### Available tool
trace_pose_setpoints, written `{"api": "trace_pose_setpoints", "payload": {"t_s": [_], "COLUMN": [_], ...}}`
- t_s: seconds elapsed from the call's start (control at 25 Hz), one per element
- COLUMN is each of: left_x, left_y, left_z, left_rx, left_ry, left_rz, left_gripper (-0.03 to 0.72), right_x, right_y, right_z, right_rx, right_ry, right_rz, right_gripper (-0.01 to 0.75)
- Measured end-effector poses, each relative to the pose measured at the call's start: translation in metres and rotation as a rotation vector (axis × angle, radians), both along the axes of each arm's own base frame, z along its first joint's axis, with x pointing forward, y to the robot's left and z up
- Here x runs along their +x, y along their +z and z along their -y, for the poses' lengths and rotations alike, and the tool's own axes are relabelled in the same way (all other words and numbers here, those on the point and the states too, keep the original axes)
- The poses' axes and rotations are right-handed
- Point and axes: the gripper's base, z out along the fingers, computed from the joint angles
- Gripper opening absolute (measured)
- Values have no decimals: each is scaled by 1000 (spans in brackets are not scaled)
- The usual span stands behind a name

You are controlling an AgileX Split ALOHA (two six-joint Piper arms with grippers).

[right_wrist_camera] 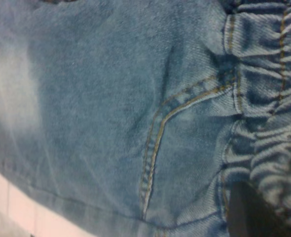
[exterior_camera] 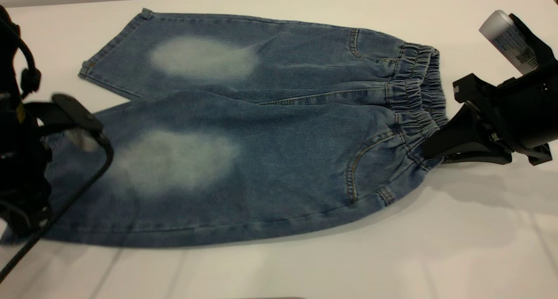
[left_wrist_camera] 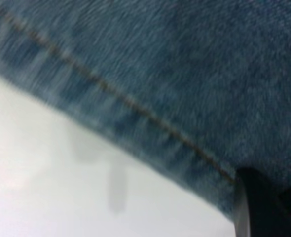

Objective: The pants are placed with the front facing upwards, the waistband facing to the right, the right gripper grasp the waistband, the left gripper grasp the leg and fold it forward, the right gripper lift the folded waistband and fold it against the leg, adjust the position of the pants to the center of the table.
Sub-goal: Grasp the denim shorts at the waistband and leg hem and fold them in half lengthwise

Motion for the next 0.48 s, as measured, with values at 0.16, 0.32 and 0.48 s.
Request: {"api": "trace_pose_setpoints", "payload": {"t_s": [0.16, 0.32, 0.48], "left_x": [2, 1, -5], "left_y": [25, 49, 65], "left_z": [-1, -2, -3], "left_rx": [-1, -3, -13], "left_ry": [20, 39, 95], "left_rz": [72, 123, 122], "left_gripper": [77, 77, 77], "right_x": [-3, -5, -11], "right_y": [4, 18, 39], "right_z": [-3, -4, -5], "right_rx": [35, 47, 56], "right_ry": [44, 78, 108], "right_rz": [-12, -8, 5], "right_gripper": [62, 62, 62]}}
